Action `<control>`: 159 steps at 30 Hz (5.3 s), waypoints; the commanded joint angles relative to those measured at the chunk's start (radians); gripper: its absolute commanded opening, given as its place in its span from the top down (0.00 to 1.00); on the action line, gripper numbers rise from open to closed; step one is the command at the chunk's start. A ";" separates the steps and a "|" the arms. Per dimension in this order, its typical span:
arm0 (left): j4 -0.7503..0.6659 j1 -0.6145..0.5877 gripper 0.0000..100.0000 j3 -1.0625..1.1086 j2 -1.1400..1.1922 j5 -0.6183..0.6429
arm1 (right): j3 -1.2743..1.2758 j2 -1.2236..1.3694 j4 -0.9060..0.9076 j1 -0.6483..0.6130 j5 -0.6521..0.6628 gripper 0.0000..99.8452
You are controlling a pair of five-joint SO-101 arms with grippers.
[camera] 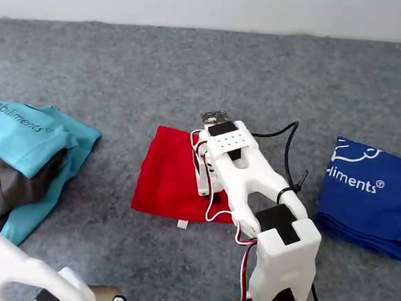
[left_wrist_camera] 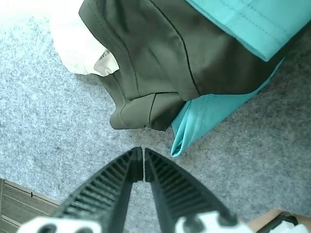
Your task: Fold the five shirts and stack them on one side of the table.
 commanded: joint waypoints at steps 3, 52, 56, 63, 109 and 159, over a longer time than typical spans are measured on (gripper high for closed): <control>-0.015 0.003 0.98 -0.036 -0.017 -0.011 | 0.012 -0.058 0.030 0.065 0.078 0.99; -0.098 0.018 0.98 0.031 -0.015 -0.009 | -0.528 -0.076 0.027 0.179 -0.064 0.63; -0.098 0.023 0.98 0.031 -0.015 -0.009 | -0.520 -0.068 0.041 0.140 -0.275 0.62; -0.098 0.023 0.98 0.031 -0.021 -0.009 | -0.526 0.039 -0.024 0.136 -0.471 0.62; -0.091 0.015 0.98 0.074 -0.023 -0.008 | -0.526 -0.220 0.285 0.644 0.256 0.99; -0.041 0.017 0.98 0.033 -0.025 -0.008 | -0.631 -0.363 0.452 0.961 0.433 0.61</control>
